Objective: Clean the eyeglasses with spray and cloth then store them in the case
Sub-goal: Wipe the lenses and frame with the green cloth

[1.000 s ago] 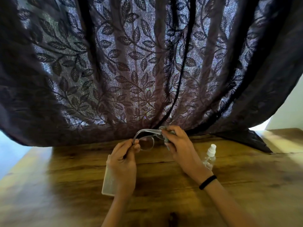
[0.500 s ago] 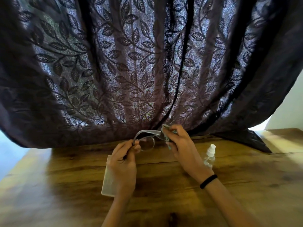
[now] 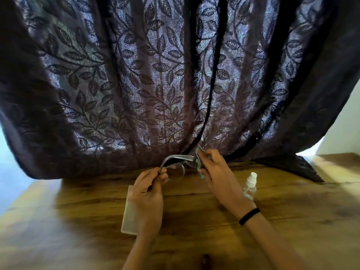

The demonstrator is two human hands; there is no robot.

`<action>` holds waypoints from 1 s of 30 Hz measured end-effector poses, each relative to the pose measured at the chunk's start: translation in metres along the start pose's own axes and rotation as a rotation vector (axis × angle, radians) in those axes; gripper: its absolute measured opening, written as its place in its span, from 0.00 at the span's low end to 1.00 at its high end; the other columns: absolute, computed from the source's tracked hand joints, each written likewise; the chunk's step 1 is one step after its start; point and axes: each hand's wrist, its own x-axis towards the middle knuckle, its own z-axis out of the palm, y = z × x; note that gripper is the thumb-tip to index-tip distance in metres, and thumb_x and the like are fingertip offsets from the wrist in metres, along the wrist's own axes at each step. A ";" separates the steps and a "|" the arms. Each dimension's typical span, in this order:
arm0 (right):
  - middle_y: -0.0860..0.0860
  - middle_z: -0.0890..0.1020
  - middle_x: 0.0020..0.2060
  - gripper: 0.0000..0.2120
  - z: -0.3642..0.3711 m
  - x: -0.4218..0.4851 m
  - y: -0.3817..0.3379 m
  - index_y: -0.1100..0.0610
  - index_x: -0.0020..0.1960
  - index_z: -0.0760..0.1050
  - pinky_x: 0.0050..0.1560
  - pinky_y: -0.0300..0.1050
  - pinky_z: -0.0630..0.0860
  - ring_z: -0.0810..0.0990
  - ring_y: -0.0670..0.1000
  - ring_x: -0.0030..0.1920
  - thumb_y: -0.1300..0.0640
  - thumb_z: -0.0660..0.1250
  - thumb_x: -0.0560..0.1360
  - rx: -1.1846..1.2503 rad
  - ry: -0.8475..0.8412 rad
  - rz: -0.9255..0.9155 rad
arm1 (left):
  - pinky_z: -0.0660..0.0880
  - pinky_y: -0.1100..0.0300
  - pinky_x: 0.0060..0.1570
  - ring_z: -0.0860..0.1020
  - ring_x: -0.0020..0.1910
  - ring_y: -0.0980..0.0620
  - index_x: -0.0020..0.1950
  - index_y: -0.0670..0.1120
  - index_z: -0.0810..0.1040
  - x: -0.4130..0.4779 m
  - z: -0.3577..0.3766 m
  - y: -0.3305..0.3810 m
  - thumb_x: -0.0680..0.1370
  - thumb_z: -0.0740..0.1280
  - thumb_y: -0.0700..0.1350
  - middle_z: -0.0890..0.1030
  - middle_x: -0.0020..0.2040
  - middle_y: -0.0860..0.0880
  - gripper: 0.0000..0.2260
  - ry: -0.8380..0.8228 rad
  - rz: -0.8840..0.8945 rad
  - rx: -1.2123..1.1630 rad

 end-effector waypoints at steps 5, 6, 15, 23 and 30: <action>0.54 0.75 0.51 0.18 0.000 -0.004 -0.004 0.62 0.61 0.74 0.48 0.42 0.78 0.77 0.50 0.45 0.67 0.67 0.72 0.115 0.154 0.065 | 0.79 0.41 0.41 0.82 0.38 0.58 0.48 0.64 0.79 0.001 0.000 0.004 0.71 0.69 0.34 0.82 0.44 0.62 0.22 0.008 -0.002 -0.008; 0.53 0.77 0.48 0.15 0.001 -0.005 -0.004 0.63 0.57 0.77 0.46 0.38 0.77 0.77 0.48 0.42 0.68 0.69 0.70 0.134 0.200 0.079 | 0.80 0.44 0.40 0.82 0.39 0.58 0.48 0.64 0.79 0.001 0.001 0.005 0.71 0.69 0.32 0.82 0.44 0.62 0.24 0.011 0.003 -0.013; 0.43 0.72 0.44 0.14 0.005 -0.005 -0.013 0.61 0.51 0.79 0.47 0.28 0.74 0.74 0.40 0.45 0.72 0.68 0.68 0.327 0.226 0.020 | 0.81 0.50 0.41 0.82 0.39 0.57 0.46 0.62 0.80 0.004 0.000 0.009 0.70 0.69 0.31 0.82 0.43 0.61 0.23 -0.003 -0.029 -0.047; 0.49 0.68 0.50 0.20 0.001 0.001 -0.020 0.58 0.59 0.76 0.55 0.24 0.69 0.71 0.38 0.51 0.74 0.65 0.70 0.491 0.096 0.083 | 0.79 0.66 0.40 0.81 0.39 0.58 0.48 0.46 0.80 0.008 -0.001 0.015 0.70 0.66 0.25 0.81 0.42 0.52 0.17 -0.012 0.004 -0.093; 0.48 0.69 0.48 0.15 0.004 0.001 -0.018 0.63 0.55 0.77 0.53 0.23 0.69 0.71 0.36 0.49 0.72 0.68 0.69 0.425 0.181 0.124 | 0.79 0.66 0.41 0.81 0.39 0.58 0.47 0.48 0.79 0.005 -0.003 0.018 0.69 0.68 0.28 0.81 0.42 0.53 0.16 0.000 0.015 -0.061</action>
